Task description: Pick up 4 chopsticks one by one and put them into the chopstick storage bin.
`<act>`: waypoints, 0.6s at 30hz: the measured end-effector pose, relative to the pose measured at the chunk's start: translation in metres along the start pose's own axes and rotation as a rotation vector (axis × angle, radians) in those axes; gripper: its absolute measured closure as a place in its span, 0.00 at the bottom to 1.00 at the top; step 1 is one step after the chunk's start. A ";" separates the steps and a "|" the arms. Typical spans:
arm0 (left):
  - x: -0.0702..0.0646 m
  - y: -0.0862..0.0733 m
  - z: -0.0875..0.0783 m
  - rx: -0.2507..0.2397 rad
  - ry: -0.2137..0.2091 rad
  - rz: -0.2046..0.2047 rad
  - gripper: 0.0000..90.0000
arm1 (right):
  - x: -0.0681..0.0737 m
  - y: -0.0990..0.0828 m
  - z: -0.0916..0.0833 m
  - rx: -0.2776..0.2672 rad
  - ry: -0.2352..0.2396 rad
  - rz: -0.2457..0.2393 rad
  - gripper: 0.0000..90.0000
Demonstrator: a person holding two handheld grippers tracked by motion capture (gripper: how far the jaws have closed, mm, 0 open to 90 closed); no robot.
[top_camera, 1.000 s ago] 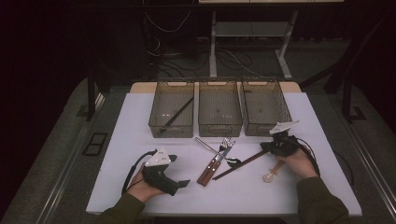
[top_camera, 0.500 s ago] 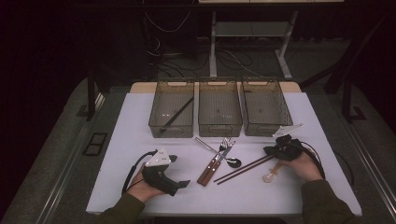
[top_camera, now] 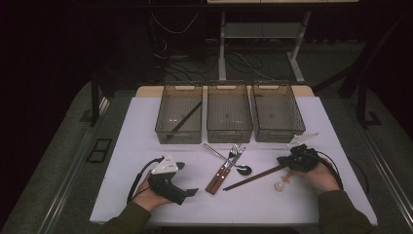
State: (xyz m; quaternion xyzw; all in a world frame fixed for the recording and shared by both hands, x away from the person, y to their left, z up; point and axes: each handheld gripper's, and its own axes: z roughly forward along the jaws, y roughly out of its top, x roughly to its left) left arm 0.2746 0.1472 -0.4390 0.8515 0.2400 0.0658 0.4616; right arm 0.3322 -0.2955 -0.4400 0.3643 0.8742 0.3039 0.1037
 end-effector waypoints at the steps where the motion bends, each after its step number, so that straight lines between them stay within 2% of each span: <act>1: 0.000 0.000 0.000 0.001 0.000 0.001 0.00 | 0.001 -0.001 -0.001 -0.001 0.000 0.002 1.00; 11: 0.000 0.000 0.001 0.004 0.000 0.003 0.00 | 0.003 -0.006 -0.009 -0.017 0.005 -0.006 1.00; 15: 0.000 0.000 0.000 0.000 0.000 0.001 0.00 | 0.002 -0.006 -0.016 -0.069 0.020 0.004 0.99; 18: 0.000 0.000 0.000 0.001 -0.001 0.000 0.00 | 0.005 -0.007 -0.026 -0.111 0.053 0.004 0.93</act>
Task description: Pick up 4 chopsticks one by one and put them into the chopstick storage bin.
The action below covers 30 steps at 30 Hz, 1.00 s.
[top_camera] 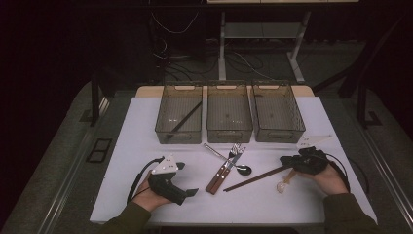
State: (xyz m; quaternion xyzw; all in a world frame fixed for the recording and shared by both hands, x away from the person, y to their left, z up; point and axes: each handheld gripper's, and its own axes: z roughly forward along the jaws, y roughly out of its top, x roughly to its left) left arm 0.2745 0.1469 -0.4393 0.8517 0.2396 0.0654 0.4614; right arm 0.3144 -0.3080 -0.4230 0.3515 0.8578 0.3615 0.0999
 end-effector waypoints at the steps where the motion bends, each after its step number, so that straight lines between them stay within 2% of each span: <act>1: 0.000 0.000 0.000 0.000 0.000 0.001 0.00 | 0.002 -0.001 -0.003 -0.008 0.006 -0.011 0.89; 2: 0.000 0.000 0.000 0.000 0.000 0.001 0.00 | 0.004 -0.002 -0.006 -0.012 0.004 -0.019 0.85; 5: -0.001 0.000 0.000 0.002 0.001 0.002 0.00 | 0.006 -0.008 -0.015 -0.017 -0.009 -0.032 0.84; 8: -0.001 0.000 0.000 0.003 0.002 0.003 0.00 | 0.001 -0.015 -0.022 -0.015 -0.045 -0.016 0.89; 10: -0.001 0.000 0.001 0.002 0.002 0.001 0.00 | -0.003 -0.018 -0.025 0.009 -0.094 -0.016 0.91; 13: -0.001 0.000 0.001 0.003 0.002 0.001 0.00 | -0.011 -0.022 -0.026 0.021 -0.124 0.005 0.95; 16: -0.001 0.000 0.000 0.002 0.002 0.002 0.00 | -0.015 -0.023 -0.023 0.031 -0.143 0.017 0.95; 25: -0.001 0.000 0.000 0.002 0.001 0.002 0.00 | -0.024 -0.027 -0.025 0.016 -0.154 0.082 0.93; 30: -0.001 0.000 0.001 0.003 0.002 0.001 0.00 | -0.027 -0.028 -0.021 0.030 -0.135 0.095 0.95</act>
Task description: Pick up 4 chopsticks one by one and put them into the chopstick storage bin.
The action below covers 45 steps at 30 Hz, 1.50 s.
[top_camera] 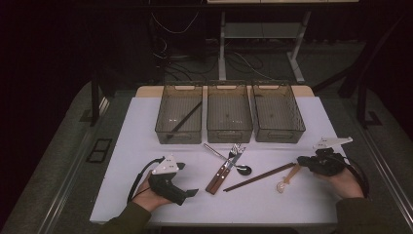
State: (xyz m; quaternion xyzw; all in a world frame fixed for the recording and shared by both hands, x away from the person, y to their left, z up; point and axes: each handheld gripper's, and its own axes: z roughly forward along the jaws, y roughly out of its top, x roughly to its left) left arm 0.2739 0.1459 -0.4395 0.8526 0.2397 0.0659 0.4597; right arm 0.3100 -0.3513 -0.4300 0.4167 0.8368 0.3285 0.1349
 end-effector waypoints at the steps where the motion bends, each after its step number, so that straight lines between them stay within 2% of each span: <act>1: 0.000 0.000 0.000 -0.001 0.000 0.000 0.00 | 0.000 0.000 0.000 0.001 0.009 0.007 0.98; 9: 0.000 0.000 -0.001 0.000 -0.001 0.001 0.00 | 0.000 0.000 -0.003 0.010 0.021 0.020 1.00; 15: 0.000 0.000 0.000 -0.001 -0.001 0.000 0.00 | 0.003 -0.005 -0.014 0.028 -0.002 0.035 1.00; 21: 0.000 0.000 0.000 0.002 -0.001 0.002 0.00 | 0.007 -0.017 -0.029 0.053 -0.019 0.073 1.00; 28: 0.000 0.000 0.000 0.007 -0.001 0.007 0.00 | 0.015 -0.034 -0.043 0.094 -0.008 0.103 1.00; 33: 0.000 0.000 0.001 0.012 -0.002 0.005 0.00 | 0.016 -0.040 -0.044 0.071 0.001 0.085 0.99; 37: 0.000 0.000 0.001 0.013 -0.003 0.006 0.00 | 0.016 -0.035 -0.045 0.022 -0.003 0.053 0.86; 40: 0.000 0.000 0.001 0.016 -0.003 0.006 0.00 | 0.020 -0.028 -0.042 -0.001 0.048 0.004 0.75; 43: 0.000 0.000 0.001 0.012 -0.003 0.008 0.00 | 0.027 -0.022 -0.031 -0.018 0.130 -0.044 0.71; 45: 0.000 0.000 0.001 0.011 -0.003 0.003 0.00 | 0.030 -0.018 -0.022 -0.006 0.172 -0.065 0.70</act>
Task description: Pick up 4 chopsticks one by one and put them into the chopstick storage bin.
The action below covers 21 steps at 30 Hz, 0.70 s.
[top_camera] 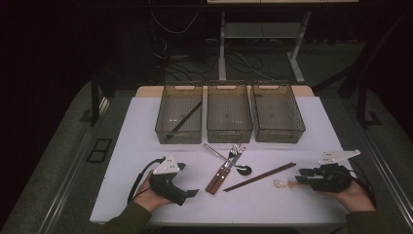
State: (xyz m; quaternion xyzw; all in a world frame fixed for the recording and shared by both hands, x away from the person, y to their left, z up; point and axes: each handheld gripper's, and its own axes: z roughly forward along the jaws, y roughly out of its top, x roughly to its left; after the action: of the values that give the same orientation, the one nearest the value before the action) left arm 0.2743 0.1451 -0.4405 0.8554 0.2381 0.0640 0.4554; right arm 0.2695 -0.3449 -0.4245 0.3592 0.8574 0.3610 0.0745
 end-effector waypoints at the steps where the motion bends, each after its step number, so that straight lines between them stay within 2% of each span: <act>1: 0.000 0.000 0.000 0.000 0.000 -0.001 0.00 | 0.000 0.002 0.005 0.006 0.019 -0.009 0.70; 5: 0.000 0.000 0.000 -0.001 -0.001 -0.002 0.00 | 0.001 0.005 0.019 0.033 0.086 -0.036 0.69; 9: 0.000 0.000 0.000 0.003 0.000 0.002 0.00 | 0.003 0.003 0.027 0.085 0.097 -0.067 0.71; 14: 0.000 0.000 0.000 0.003 0.000 0.003 0.00 | 0.008 0.000 0.027 0.093 0.077 -0.111 0.74; 16: 0.000 0.000 0.000 0.004 0.000 0.003 0.00 | 0.011 -0.001 0.027 0.091 0.070 -0.146 0.75; 21: 0.000 0.000 0.000 0.003 0.001 0.004 0.00 | 0.017 -0.002 0.025 0.104 0.062 -0.180 0.77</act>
State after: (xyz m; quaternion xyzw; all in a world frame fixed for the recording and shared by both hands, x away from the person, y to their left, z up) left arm 0.2740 0.1451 -0.4403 0.8567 0.2364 0.0649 0.4538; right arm 0.2659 -0.3202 -0.4417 0.2728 0.9057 0.3186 0.0615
